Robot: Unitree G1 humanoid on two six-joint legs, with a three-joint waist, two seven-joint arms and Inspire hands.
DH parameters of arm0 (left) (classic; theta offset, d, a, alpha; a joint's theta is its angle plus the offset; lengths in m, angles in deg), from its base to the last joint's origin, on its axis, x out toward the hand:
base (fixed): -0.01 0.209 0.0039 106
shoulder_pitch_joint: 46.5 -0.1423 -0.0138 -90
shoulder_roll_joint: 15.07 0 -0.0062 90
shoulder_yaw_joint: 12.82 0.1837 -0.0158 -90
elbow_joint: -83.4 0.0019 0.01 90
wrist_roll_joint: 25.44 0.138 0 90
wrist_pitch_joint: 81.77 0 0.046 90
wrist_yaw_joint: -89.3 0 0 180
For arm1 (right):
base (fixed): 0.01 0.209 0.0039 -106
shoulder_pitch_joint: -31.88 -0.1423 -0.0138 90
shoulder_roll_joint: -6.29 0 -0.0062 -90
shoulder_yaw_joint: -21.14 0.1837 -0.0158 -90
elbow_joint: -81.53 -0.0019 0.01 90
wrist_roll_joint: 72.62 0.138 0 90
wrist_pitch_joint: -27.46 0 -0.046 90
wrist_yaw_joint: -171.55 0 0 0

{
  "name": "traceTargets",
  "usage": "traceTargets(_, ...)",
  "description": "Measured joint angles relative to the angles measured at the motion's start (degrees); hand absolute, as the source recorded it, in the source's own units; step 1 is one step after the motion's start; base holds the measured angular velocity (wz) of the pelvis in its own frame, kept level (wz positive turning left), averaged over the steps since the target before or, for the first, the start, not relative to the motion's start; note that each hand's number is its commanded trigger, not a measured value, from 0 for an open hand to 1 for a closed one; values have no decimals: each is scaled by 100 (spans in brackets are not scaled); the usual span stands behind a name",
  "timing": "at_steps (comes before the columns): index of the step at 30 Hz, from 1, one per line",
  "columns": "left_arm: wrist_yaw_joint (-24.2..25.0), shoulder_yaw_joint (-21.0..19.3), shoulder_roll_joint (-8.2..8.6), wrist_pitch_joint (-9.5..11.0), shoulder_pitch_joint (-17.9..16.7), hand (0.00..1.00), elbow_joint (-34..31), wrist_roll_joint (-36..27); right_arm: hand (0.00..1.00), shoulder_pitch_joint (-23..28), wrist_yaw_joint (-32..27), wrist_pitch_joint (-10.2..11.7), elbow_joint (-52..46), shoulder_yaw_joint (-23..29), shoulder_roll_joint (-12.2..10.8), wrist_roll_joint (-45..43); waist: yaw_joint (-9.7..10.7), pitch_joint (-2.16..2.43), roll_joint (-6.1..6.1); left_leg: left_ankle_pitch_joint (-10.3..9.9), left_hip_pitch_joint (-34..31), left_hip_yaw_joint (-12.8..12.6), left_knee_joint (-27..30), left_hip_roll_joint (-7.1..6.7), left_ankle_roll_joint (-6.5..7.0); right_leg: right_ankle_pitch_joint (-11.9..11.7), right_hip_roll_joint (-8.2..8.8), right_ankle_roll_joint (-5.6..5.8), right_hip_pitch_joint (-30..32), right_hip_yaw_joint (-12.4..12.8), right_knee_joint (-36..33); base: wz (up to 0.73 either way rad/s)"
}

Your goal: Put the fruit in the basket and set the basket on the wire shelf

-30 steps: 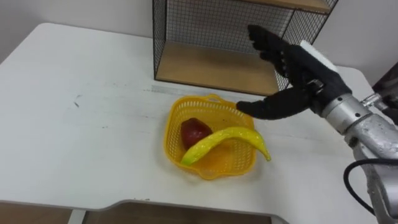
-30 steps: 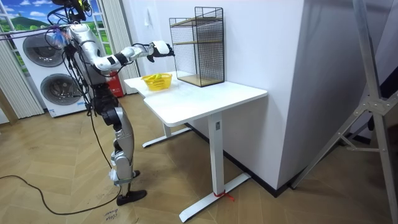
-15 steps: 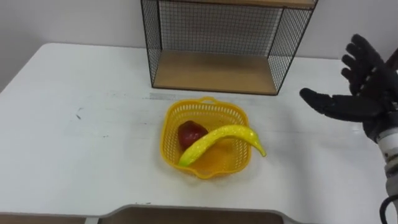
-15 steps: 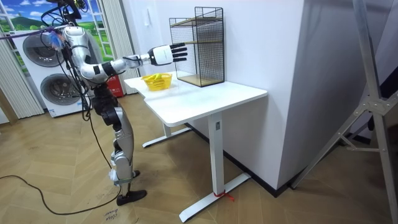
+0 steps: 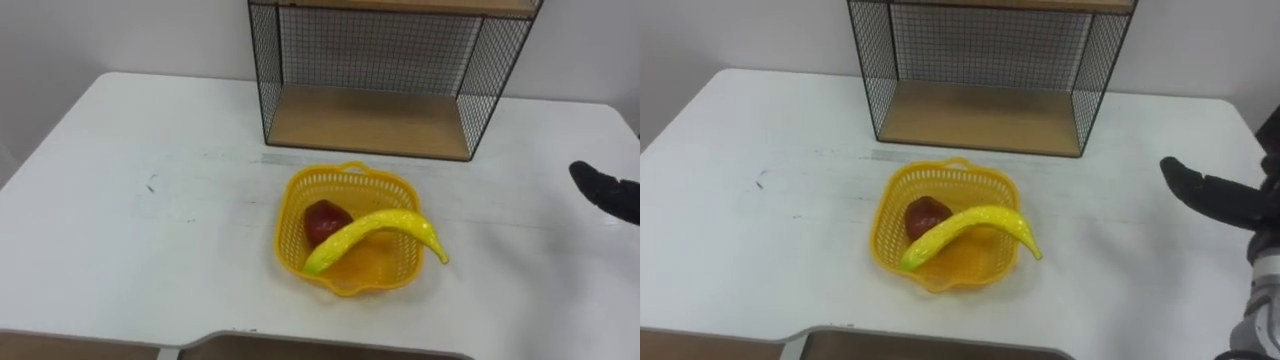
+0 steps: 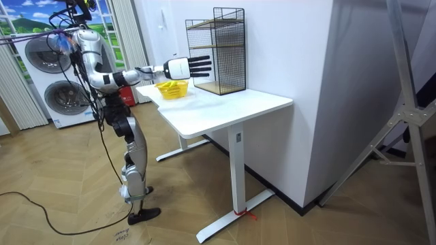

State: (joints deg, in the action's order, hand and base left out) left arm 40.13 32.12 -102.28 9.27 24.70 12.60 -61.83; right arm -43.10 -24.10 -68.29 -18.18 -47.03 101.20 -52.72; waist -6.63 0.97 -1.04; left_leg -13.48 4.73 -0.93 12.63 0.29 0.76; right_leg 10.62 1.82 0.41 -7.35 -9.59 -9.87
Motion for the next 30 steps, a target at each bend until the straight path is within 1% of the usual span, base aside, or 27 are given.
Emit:
traceTargets(1,-230,-62,-1,33,-37,0,-294,20,0,12,-80,0,2,8,0,1,-8,-14,-18,-1,-7,0,-7,-2,1,0,1,0,2,1,3,0)
traceTargets(2,-334,-94,-2,49,-43,0,-438,63,0,13,-106,0,5,9,0,5,-4,-15,-18,-1,-10,0,-6,-4,1,0,2,0,9,1,2,0)
traceTargets(3,-540,-161,-3,94,-72,0,-742,133,0,18,-135,0,24,11,0,24,-36,-22,-18,-1,-18,7,1,-4,1,1,3,0,14,0,0,0)
traceTargets(4,-690,-254,-12,109,-75,0,-1040,300,0,65,-184,2,26,13,0,32,-68,-18,-41,-2,-12,12,2,-4,1,2,1,0,38,17,0,0)
traceTargets(5,-767,-289,-21,142,-82,0,-1178,391,0,94,-209,5,26,13,0,18,-86,-18,-33,-1,-9,12,1,-4,0,3,1,1,36,18,-1,0)
traceTargets(7,-953,-406,-114,277,-34,0,-1563,793,0,146,-262,43,25,20,-6,16,-91,-21,-37,-1,-11,35,14,-14,0,4,4,2,14,-5,12,2)
traceTargets(8,-971,-431,-135,306,-34,0,-1654,833,0,147,-265,58,26,21,-6,17,-91,-24,-31,-1,-11,43,19,-17,1,6,6,5,12,-8,11,5)
traceTargets(9,-995,-441,-146,318,-41,0,-1931,886,0,147,-252,92,25,32,-6,20,-81,-23,-37,-2,-13,46,21,-21,1,8,8,8,17,-4,15,3)
traceTargets(10,-982,-429,-146,330,-43,0,-2202,974,0,145,-234,111,25,29,-6,16,-84,-29,-17,-1,-14,53,17,-21,1,8,8,8,17,-6,19,0)
traceTargets(12,-916,-428,-146,367,-26,0,-2433,1023,0,145,-180,121,24,28,-8,16,-78,-31,-10,-1,-11,62,17,-21,1,8,7,9,1,-13,28,2)
traceTargets(14,-830,-398,-148,371,38,0,-2500,1021,0,145,-167,122,24,4,-28,14,-47,-37,-4,-1,-12,85,24,-25,1,8,8,9,-12,-59,32,8)
traceTargets(15,-811,-229,-148,372,43,0,-2522,1021,0,145,-157,122,25,-73,-29,5,9,-44,-30,-1,-3,126,60,-31,1,8,10,9,-38,-79,31,15)
traceTargets(16,-751,47,-148,372,79,0,-2533,1019,0,145,-80,122,27,-127,-38,-3,46,-73,-32,-1,-5,147,97,-33,1,10,13,13,-62,-116,27,17)
traceTargets(17,-713,204,-148,372,121,0,-2534,1019,0,144,-27,122,27,-143,-41,-3,53,-83,-29,-1,-10,155,102,-36,1,11,16,13,-65,-152,25,13)
traceTargets(18,-587,503,-148,372,206,0,-2548,1019,0,122,65,122,27,-193,-41,-2,65,-97,-17,-1,-27,170,100,-41,1,13,18,15,-68,-167,29,7)
traceTargets(19,-435,781,-141,371,244,0,-2616,1018,0,79,129,122,37,-261,-48,0,91,-132,4,-1,-40,184,93,-41,1,15,18,16,-70,-172,40,5)
traceTargets(20,-361,897,-139,371,257,0,-2655,1016,0,67,167,122,42,-281,-59,7,116,-149,-4,-1,-50,187,99,-41,0,16,18,15,-68,-173,46,0)
traceTargets(22,-56,1319,-139,373,261,0,-2714,1016,0,-21,268,157,112,-484,-110,2,217,-148,46,-1,-59,157,93,-45,1,15,14,16,-87,-162,93,0)
traceTargets(23,38,1434,-138,373,272,0,-2714,1016,0,-40,315,175,173,-515,-137,-1,252,-148,54,-1,-59,155,94,-45,1,14,13,16,-83,-160,97,0)
traceTargets(24,263,1648,-132,373,301,0,-2714,1007,0,-47,478,193,288,-518,-233,2,303,-134,93,-1,-56,155,100,-45,1,13,11,15,-79,-156,99,-4)
traceTargets(25,491,1786,-124,371,302,0,-2714,984,0,-46,583,193,355,-522,-329,9,305,-127,104,-1,-52,134,97,-41,1,12,8,15,-82,-135,95,-7)
traceTargets(26,587,1845,-123,372,302,0,-2714,951,0,-47,623,195,378,-523,-361,17,306,-122,113,-1,-44,123,94,-38,1,10,7,14,-77,-122,87,-12)
traceTargets(29,1103,2163,-115,375,334,0,-2713,934,0,-46,716,239,413,-539,-525,140,351,-129,100,0,26,96,76,-24,1,10,6,15,-72,-87,18,-8)
traceTargets(30,1316,2311,-102,378,371,0,-2711,935,0,-47,731,309,417,-603,-567,211,339,-133,96,0,67,72,52,-19,1,10,3,15,-85,-24,20,-11)
